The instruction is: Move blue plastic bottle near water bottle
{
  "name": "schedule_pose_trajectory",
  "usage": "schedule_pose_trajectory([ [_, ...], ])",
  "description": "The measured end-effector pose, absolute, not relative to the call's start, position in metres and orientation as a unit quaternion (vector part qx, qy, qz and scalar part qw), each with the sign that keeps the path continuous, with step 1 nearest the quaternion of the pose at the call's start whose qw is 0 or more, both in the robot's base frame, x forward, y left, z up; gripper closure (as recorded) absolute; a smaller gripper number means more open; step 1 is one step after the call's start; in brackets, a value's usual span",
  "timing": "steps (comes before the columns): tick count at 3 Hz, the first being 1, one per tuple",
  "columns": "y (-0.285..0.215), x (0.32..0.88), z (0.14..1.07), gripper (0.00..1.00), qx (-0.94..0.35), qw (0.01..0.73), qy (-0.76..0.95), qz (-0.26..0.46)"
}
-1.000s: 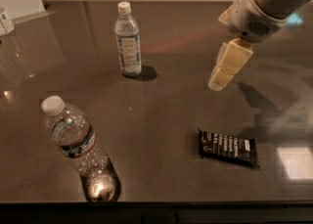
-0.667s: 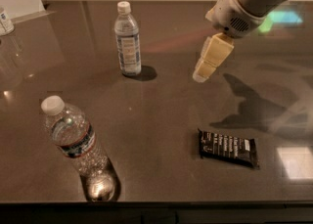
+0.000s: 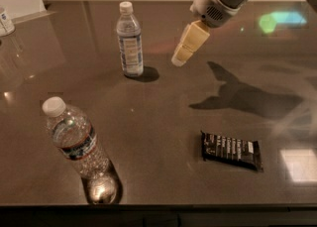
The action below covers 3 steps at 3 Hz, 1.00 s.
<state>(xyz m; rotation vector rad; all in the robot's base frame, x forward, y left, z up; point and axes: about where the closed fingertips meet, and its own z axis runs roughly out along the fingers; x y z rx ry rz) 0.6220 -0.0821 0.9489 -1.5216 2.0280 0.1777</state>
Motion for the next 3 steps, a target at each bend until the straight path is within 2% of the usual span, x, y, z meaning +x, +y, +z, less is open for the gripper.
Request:
schedule_pose_trajectory([
  [2,-0.047,0.66,0.95,0.0,-0.551,0.314,0.765,0.107],
  [3,-0.026,0.661,0.947,0.0,-0.549,0.313,0.762,0.143],
])
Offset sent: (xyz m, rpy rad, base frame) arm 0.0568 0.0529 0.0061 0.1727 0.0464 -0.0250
